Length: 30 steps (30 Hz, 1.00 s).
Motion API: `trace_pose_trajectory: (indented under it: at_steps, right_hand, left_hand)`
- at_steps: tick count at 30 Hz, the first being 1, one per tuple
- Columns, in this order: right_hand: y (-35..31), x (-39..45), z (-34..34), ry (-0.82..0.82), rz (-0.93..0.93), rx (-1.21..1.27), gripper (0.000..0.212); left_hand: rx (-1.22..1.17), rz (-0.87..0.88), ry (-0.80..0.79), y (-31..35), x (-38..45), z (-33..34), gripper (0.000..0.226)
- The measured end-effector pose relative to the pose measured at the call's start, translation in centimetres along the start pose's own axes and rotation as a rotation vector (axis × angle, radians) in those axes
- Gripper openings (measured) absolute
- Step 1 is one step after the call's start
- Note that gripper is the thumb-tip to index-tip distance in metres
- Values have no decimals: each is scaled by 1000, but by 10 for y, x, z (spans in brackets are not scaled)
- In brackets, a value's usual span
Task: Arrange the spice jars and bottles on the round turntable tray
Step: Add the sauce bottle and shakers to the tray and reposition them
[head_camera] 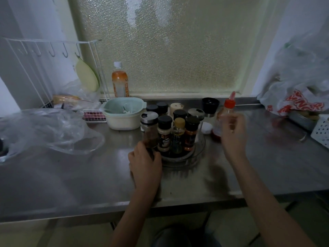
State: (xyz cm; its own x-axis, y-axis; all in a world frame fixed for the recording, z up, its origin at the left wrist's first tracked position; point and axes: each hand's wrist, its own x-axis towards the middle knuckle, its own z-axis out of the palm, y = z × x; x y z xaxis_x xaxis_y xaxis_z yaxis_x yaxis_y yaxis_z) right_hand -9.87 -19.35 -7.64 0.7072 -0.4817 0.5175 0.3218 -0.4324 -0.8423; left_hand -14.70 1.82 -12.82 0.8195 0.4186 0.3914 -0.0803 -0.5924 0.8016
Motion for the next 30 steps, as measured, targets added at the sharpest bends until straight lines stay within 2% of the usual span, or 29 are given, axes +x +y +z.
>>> trace_pose_trajectory:
  at_steps: [2, 3, 5, 7, 8, 12, 14, 16, 19, 21, 24, 27, 30]
  right_hand:
    - [12, 25, -2, 108, 49, -75, 30]
    - [19, 36, -1, 90, 96, -144, 40]
    - [33, 51, 5, -58, 197, -201, 57]
    - [43, 54, 11, -172, 238, -156, 61]
    - [48, 54, 12, -169, 225, -155, 61]
    - [37, 40, 4, -10, 163, -150, 55]
    - [17, 20, -7, 115, 83, -45, 55]
    - [-6, -10, -17, 140, -25, 34, 54]
    - [-35, -57, -14, -89, -64, 106, 50]
    - [-48, -77, 2, -239, -77, 94, 51]
    - [-57, -88, 28, -324, -126, 90, 48]
    - [-56, -90, 44, -374, -169, 97, 40]
    - [-45, -79, 40, -295, -175, 120, 25]
  left_hand:
    - [-5, 13, 4, -1, 0, 1, 19]
    - [-3, 15, 4, -1, 0, 1, 20]
    - [9, 13, 3, -1, 0, 2, 21]
    - [23, 12, -2, -1, 1, 3, 19]
    - [31, 21, -5, -1, 2, 3, 16]
    - [44, 97, 21, 0, 2, -1, 13]
    - [38, 175, 24, 3, 1, -2, 16]
    - [9, 269, 0, 9, -1, -1, 16]
    - [-39, 437, -101, 19, -11, 2, 45]
    - [-43, 490, -147, 21, -15, 3, 61]
    - [-137, 361, -144, 16, -13, 3, 61]
    - [-195, 229, -74, 10, -7, 4, 58]
    - [-156, 206, -5, 8, -4, 5, 55]
